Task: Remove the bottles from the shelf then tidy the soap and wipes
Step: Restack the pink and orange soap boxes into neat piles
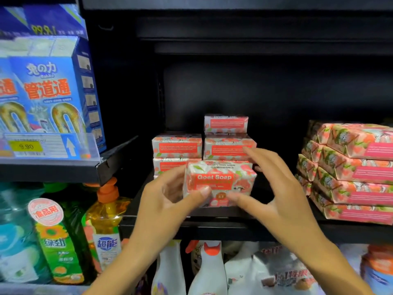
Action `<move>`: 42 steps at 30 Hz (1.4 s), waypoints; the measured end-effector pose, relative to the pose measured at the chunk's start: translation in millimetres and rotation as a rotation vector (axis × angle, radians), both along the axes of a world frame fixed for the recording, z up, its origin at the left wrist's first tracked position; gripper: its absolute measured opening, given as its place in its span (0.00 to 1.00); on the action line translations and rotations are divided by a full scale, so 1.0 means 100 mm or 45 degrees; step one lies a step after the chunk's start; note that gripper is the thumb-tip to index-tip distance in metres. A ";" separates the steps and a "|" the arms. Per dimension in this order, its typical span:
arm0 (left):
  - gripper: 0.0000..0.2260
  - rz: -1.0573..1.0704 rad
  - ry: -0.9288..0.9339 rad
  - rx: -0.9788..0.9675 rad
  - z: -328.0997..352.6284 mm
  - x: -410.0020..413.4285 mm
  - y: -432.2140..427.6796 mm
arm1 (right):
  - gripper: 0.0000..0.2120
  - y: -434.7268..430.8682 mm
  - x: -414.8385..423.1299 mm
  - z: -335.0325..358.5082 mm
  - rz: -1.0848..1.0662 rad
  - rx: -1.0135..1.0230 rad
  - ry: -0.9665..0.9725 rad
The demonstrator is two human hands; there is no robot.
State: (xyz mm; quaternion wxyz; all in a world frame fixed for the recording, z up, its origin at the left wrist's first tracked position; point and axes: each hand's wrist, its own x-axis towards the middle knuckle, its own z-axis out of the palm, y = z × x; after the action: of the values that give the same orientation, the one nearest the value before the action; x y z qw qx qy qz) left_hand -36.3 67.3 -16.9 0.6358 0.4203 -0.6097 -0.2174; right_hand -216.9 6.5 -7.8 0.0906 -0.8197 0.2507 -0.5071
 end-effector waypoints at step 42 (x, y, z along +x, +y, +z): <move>0.27 0.029 -0.099 -0.007 -0.01 0.13 0.10 | 0.14 0.10 0.14 -0.07 0.198 -0.096 -0.144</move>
State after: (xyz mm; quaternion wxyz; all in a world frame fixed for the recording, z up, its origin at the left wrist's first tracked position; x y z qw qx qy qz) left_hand -23.5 77.7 -18.2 0.6151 0.4337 -0.6298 -0.1919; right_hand -202.6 16.7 -14.3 0.1128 -0.8095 0.1618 -0.5530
